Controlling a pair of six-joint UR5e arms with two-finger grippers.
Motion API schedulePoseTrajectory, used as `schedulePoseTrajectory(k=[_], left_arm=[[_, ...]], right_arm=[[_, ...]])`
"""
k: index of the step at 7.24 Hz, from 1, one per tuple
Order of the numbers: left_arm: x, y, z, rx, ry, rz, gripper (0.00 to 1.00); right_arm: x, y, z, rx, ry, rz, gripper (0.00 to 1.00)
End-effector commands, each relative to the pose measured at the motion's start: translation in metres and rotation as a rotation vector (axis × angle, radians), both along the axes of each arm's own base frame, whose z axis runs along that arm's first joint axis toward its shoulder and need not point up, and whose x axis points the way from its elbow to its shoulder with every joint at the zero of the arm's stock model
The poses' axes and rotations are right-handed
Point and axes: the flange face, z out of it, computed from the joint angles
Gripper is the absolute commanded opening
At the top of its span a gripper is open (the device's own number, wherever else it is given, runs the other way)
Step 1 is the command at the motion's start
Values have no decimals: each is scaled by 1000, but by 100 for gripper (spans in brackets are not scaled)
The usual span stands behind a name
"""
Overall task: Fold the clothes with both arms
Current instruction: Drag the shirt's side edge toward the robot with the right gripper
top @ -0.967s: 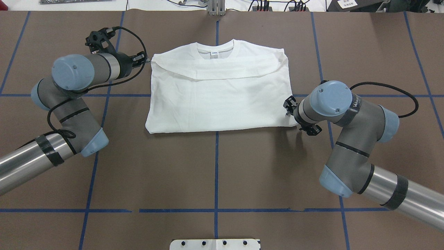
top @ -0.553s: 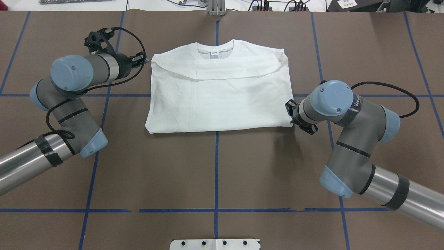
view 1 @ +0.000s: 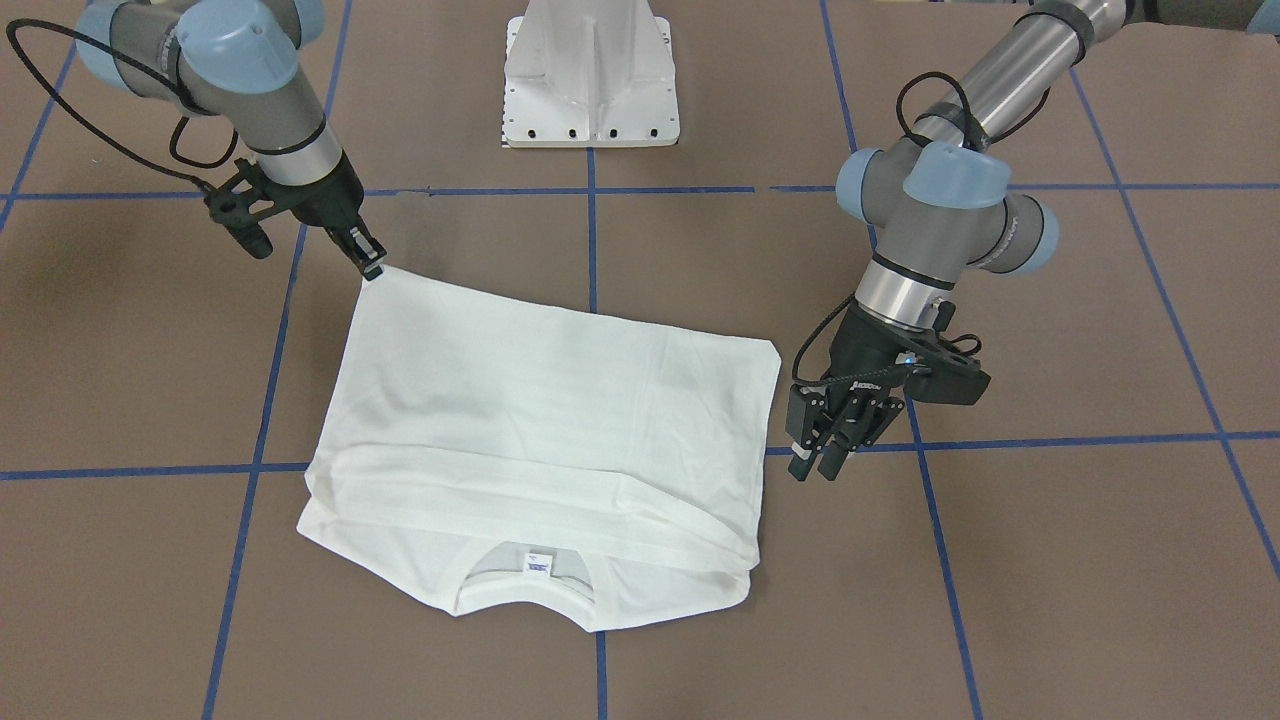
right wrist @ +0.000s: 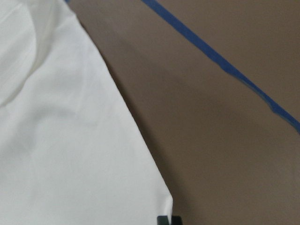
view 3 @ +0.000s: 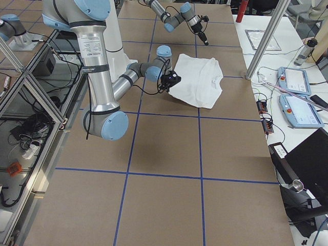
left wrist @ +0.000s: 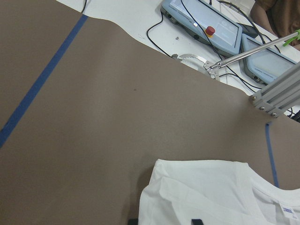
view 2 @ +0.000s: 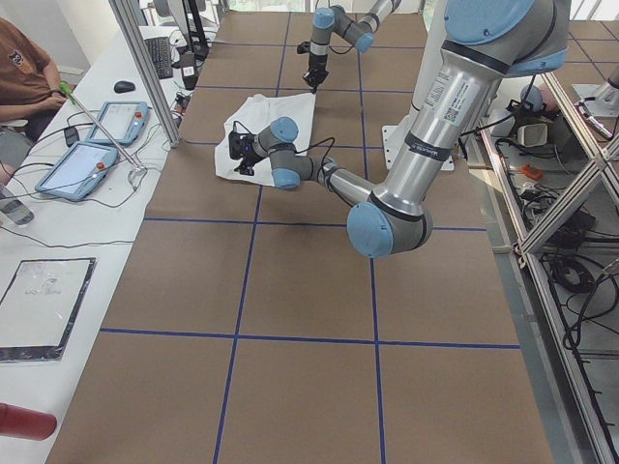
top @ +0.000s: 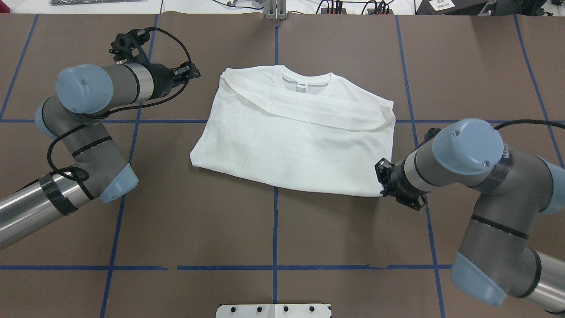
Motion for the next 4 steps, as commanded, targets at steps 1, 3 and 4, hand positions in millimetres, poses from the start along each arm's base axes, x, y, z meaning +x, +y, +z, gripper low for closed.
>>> schedulePoseTrajectory(k=[1,3,4], left_arm=[[-20,38,-27,11,88,126,48],[-27,64,-52,-78,213,195,51],[-16,87,-52,-106,235,229,54]], right_arm=[[-24,106,-25,-115,3,-218,0],[-48,195,-9,-131,46,-406,0],[-43,209,-14,-127,35,-438,45]])
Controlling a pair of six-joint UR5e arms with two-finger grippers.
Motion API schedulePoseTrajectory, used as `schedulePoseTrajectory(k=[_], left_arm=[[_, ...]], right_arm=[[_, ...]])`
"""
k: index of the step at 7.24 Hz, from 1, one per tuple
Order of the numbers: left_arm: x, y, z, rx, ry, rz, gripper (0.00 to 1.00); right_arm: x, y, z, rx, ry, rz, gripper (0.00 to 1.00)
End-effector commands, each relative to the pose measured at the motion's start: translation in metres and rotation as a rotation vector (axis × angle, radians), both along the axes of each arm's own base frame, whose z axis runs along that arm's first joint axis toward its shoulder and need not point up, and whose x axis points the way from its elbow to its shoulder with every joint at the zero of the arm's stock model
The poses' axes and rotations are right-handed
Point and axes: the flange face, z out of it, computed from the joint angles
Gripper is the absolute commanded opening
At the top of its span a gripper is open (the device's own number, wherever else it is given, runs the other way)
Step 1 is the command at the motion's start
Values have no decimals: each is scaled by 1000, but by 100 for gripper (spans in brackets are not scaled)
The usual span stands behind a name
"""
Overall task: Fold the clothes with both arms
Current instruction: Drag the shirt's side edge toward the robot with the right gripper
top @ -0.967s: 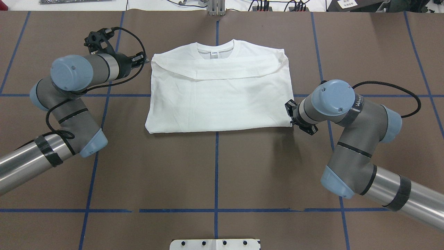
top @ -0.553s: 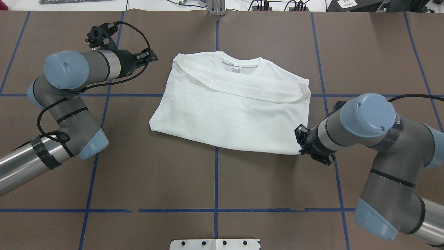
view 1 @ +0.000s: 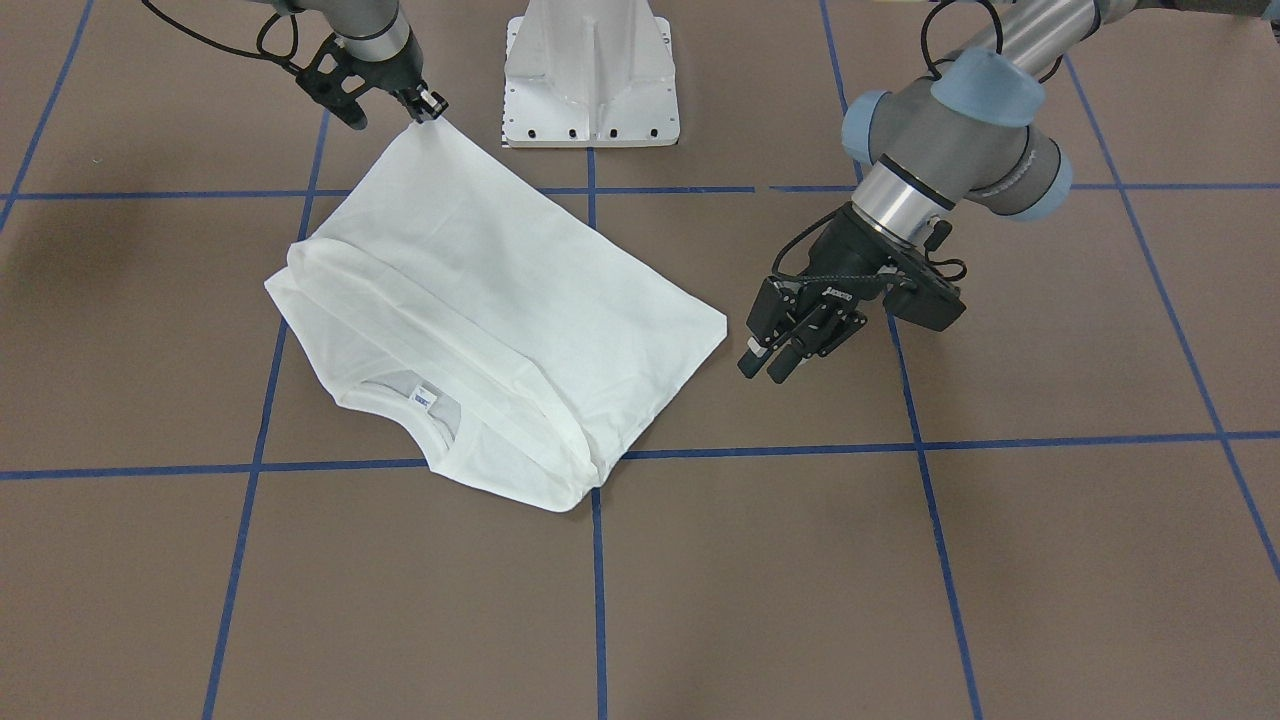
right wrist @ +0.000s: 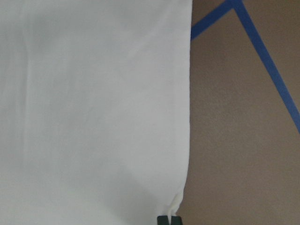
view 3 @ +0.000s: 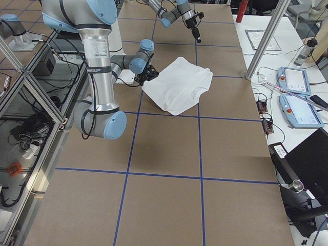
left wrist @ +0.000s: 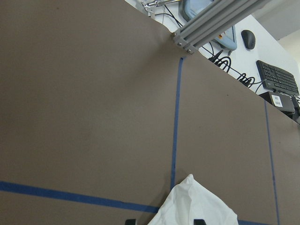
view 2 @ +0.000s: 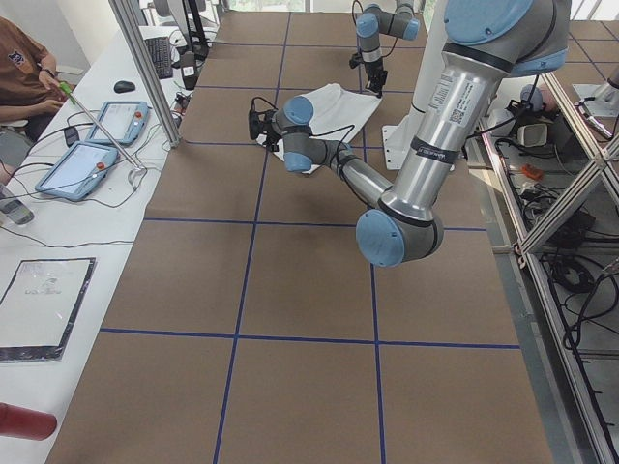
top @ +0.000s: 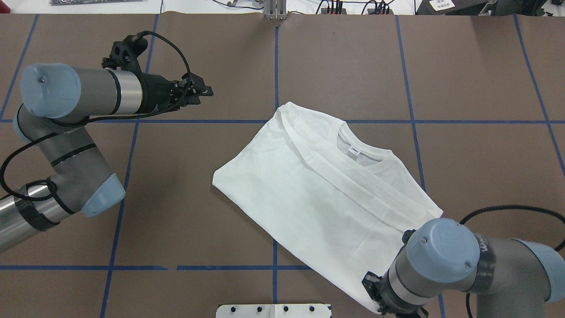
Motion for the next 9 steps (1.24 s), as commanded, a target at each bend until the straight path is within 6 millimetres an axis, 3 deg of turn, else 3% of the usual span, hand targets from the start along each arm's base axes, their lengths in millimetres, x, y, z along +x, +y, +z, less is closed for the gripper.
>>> schedulePoseTrajectory(k=[1,2,3,4,6,7,9], left_arm=[[15,42,-11,-60,55,73,57],[32,55,-9,-148,30,88,62],[50,69,-5,-196,-30,116,66],[68,87,-4,-250,-50,147,69],[107,122,5,-312,-133,155,72],[122,136,9,-358,-165,155,73],[133,149,19,-383,-194,171,74]], right_arm=[[5,47,3,-5,7,-95,99],[19,48,-4,-4,-11,-93,100],[40,21,-22,3,-53,-24,100],[64,-32,-35,15,-86,109,100],[89,-168,-67,72,-134,396,100],[83,-211,-68,130,-115,437,100],[91,-237,-65,258,-86,466,100]])
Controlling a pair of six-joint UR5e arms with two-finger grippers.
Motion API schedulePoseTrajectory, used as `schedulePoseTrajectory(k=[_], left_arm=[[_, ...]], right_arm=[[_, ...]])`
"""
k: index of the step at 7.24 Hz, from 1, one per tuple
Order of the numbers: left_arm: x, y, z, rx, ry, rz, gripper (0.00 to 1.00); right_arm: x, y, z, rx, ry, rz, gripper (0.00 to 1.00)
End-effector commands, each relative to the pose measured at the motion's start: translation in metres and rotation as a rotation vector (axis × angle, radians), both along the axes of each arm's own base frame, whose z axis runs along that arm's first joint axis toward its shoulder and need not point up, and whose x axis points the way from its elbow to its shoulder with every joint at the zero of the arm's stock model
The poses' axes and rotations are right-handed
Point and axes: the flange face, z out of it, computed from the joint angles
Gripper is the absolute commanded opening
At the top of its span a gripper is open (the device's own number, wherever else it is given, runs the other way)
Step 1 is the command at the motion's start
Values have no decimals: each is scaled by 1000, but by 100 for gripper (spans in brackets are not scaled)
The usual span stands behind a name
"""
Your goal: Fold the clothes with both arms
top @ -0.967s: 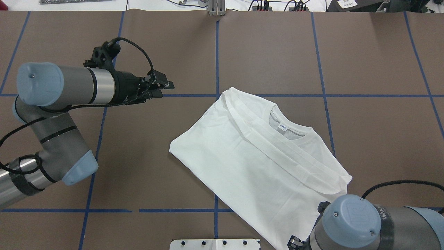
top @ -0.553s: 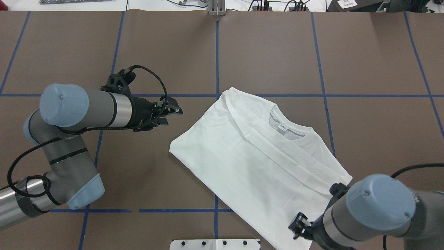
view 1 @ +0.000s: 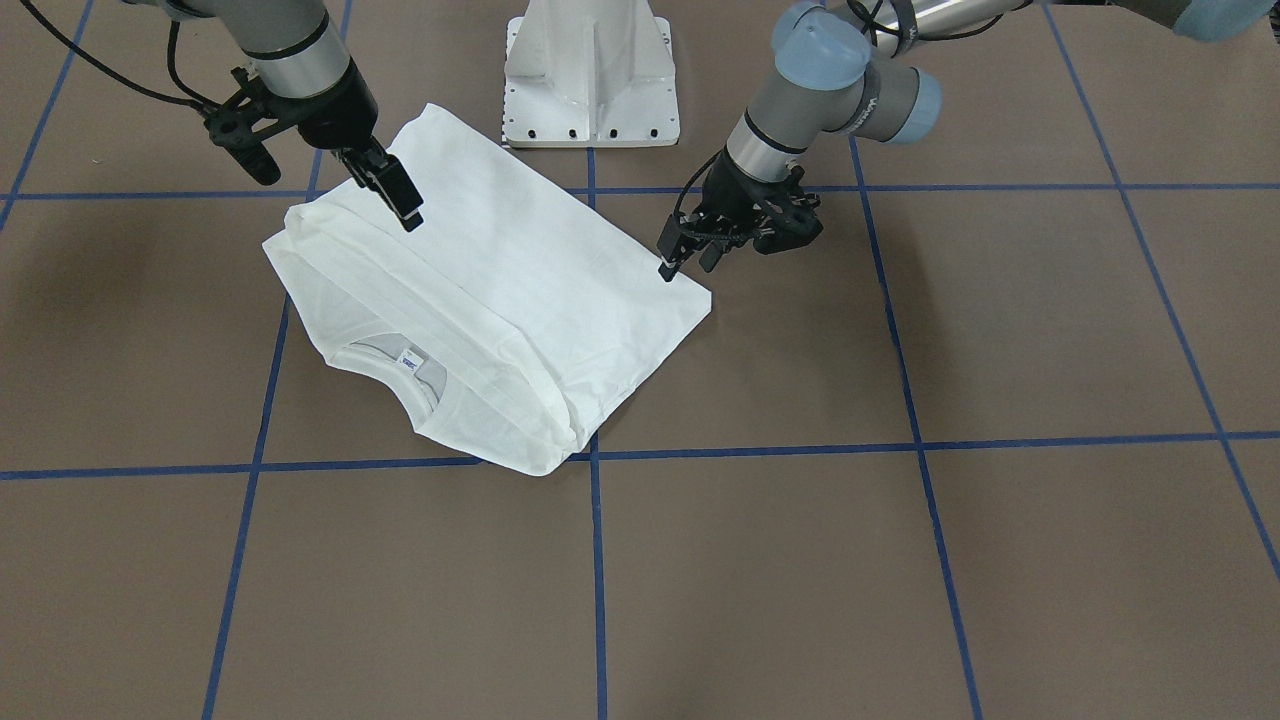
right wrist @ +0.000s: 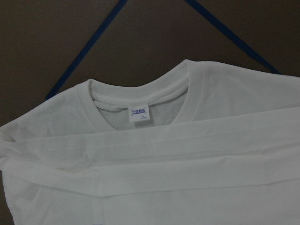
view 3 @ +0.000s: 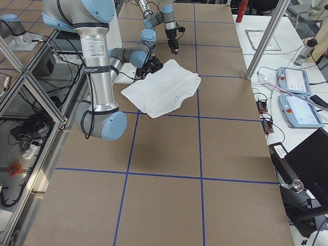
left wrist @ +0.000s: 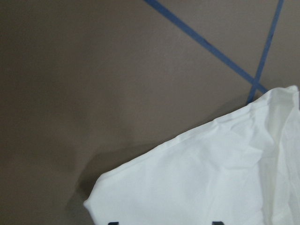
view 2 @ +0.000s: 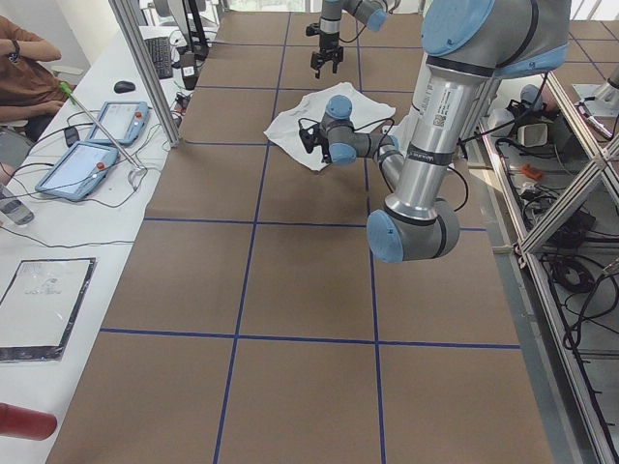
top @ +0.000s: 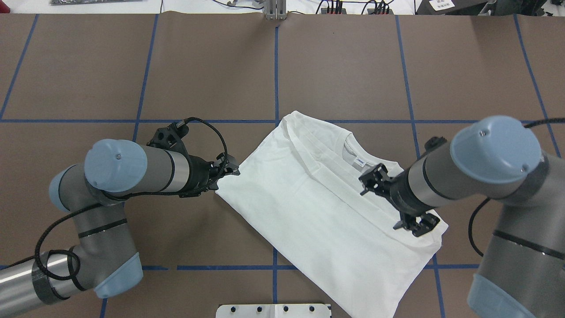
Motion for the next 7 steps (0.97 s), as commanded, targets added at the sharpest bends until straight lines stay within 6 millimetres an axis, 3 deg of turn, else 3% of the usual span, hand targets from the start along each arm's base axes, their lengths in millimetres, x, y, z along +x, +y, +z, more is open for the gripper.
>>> schedulePoseTrajectory(k=[1,4,7], left_arm=[[12,9,7,-17,-23,13,74],[20,9,15,-24,-41,18,70],[23,2,21,0,-62,-13,59]], right_arm=[[11,-26,0,71,29,37,100],[13,-30,2,75,36,40,100],[15,-31,10,82,52,29,100]])
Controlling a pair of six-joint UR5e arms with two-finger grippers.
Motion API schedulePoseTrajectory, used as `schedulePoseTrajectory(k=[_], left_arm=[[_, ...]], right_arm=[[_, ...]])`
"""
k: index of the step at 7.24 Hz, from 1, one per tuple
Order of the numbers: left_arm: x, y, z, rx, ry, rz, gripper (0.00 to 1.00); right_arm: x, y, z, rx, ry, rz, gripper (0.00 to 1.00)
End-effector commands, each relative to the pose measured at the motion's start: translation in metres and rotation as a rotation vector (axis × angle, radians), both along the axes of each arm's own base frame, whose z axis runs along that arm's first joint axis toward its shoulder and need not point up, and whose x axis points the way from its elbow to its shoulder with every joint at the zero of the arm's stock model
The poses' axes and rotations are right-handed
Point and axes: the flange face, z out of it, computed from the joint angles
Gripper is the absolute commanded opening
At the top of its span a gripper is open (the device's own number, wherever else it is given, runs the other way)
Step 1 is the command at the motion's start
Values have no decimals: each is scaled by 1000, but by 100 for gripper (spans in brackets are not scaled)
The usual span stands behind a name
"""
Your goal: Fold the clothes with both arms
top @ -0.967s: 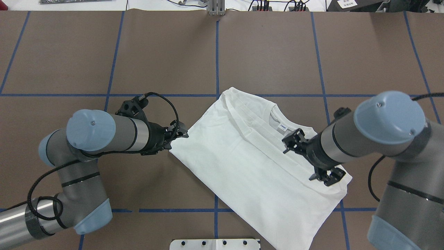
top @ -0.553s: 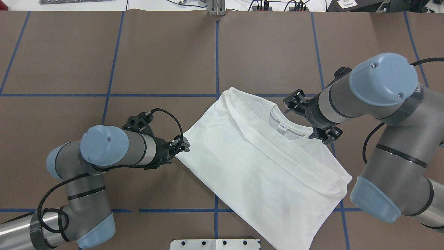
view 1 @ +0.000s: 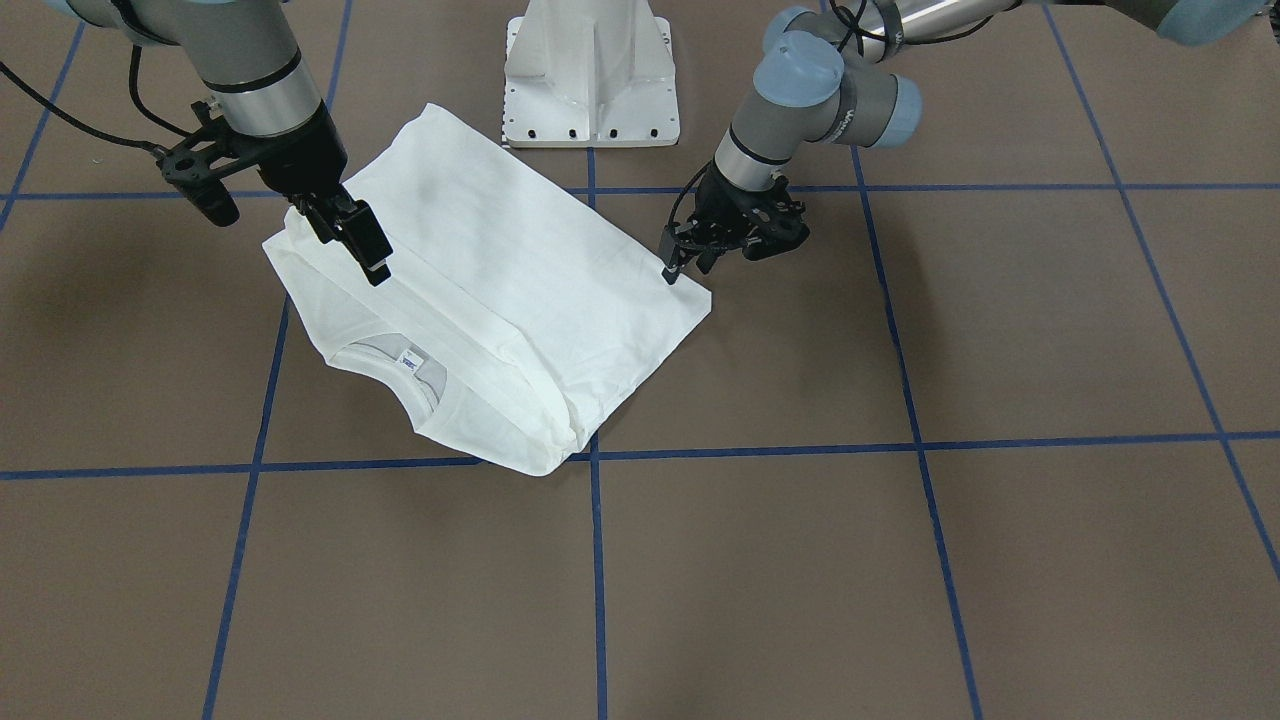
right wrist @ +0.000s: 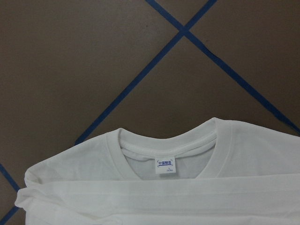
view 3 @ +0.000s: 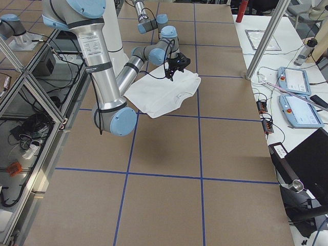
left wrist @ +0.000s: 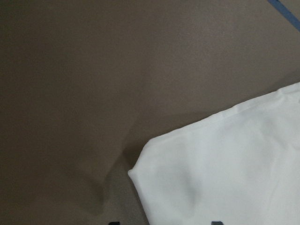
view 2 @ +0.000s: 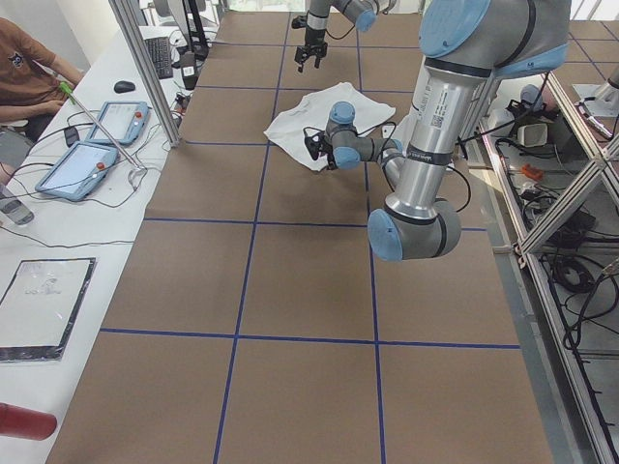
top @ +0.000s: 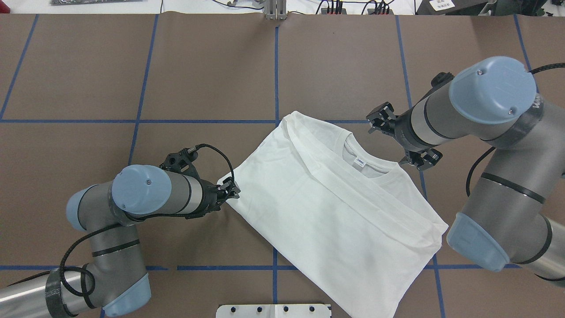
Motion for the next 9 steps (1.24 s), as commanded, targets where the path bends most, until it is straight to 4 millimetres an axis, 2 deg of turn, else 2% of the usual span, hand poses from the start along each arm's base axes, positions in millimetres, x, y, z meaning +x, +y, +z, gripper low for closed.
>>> schedulePoseTrajectory(k=[1,2,3,4,6,7,8,9], left_arm=[[3,-6,4,19,-17,-26,54],[2,-10,8,17,-24,-33,43],[1,-15,10,34,-36,-65,7],[1,-19,13,52,-48,-78,0],[-26,-57,14,206,-97,-74,0],[-41,-86,25,247,-135,-96,0],[-54,-134,26,291,-144,-149,0],[-67,-191,30,321,-113,-229,0]], right_arm=[[1,0,4,1,9,-3,100],[2,-1,4,0,10,-2,100],[2,-1,4,-1,11,-2,100],[0,-1,5,-2,12,-3,100],[-2,-3,7,-4,19,-1,100],[-3,-3,7,-5,18,-2,100],[-3,-3,8,-6,19,-2,100],[-2,-4,8,-1,23,5,100]])
